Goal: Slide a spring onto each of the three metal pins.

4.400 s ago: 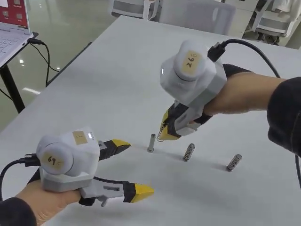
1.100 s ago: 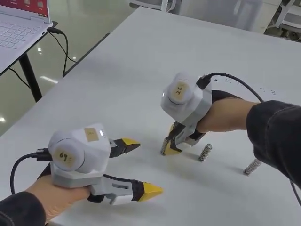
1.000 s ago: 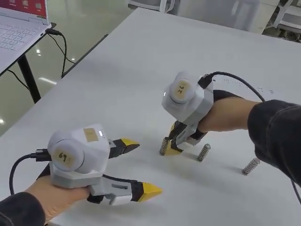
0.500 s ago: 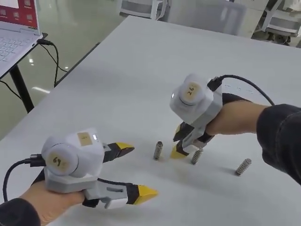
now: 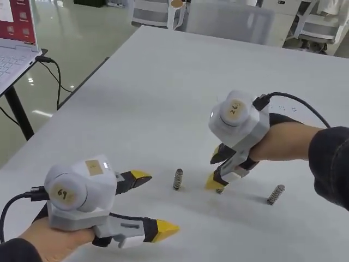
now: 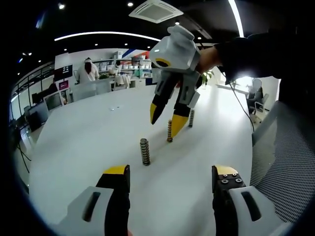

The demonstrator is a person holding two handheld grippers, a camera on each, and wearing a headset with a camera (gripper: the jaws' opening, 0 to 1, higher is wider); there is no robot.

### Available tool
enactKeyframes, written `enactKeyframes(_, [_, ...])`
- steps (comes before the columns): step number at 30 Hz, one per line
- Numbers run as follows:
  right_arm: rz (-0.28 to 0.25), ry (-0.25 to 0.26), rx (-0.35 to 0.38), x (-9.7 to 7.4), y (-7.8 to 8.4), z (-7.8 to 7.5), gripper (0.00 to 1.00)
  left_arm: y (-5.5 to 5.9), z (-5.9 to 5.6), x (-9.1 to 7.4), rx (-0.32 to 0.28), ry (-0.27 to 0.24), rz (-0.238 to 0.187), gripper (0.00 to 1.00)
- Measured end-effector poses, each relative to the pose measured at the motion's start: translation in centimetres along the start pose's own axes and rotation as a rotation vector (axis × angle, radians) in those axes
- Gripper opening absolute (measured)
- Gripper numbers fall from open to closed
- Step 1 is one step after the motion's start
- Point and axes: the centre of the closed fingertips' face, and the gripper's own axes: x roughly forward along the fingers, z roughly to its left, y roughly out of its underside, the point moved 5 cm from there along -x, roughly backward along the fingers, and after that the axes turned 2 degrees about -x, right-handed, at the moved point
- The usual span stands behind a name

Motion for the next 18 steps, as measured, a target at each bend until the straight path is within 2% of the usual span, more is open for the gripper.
enactKeyframes(18, [-0.031,0.023,0.054,-0.9,2.4,0.0,0.6,-0.2,0.2,-0.1,0.009,-0.008,0.013,0.66])
